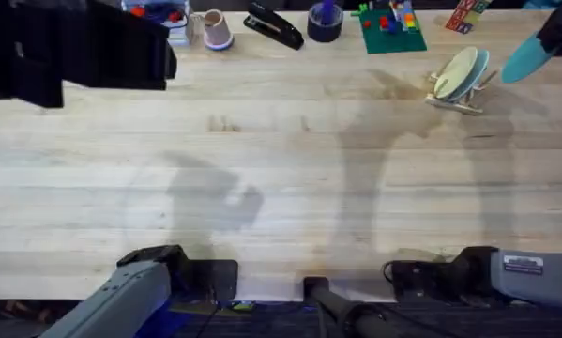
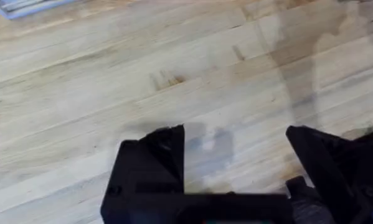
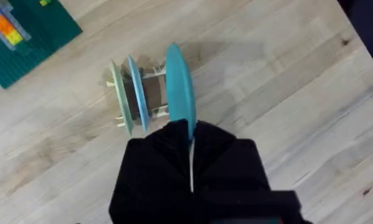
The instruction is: Pick up the plates from the table one by one and place each into a slot on the dish rack.
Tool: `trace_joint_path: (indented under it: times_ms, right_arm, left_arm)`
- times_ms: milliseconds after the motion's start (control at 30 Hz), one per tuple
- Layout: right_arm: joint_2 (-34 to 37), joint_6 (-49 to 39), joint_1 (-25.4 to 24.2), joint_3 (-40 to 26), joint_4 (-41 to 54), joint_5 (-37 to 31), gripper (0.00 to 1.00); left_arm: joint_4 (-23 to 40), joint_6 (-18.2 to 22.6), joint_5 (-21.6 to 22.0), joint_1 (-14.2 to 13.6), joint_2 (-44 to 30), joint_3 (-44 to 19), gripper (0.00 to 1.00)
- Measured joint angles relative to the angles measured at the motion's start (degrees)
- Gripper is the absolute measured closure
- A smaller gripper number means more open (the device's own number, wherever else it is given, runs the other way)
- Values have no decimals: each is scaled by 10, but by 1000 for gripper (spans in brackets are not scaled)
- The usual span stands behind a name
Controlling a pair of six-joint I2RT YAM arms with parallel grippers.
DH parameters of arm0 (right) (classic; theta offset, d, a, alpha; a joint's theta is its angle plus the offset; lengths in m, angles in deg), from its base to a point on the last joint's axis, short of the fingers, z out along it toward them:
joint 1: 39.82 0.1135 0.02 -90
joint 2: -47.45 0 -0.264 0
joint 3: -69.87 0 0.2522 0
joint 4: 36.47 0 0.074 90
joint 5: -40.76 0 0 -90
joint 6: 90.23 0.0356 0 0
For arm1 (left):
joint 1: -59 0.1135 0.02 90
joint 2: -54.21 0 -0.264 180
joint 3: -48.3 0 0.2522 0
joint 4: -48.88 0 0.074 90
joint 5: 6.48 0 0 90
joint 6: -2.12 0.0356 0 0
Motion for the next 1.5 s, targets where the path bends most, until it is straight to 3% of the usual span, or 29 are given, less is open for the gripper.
trace_joint_path:
  times_ms: [1500]
  right_arm:
    - [76,15,0,0,-50,11,973]
  left_arm:
    - [0,0,0,0,0,0,7]
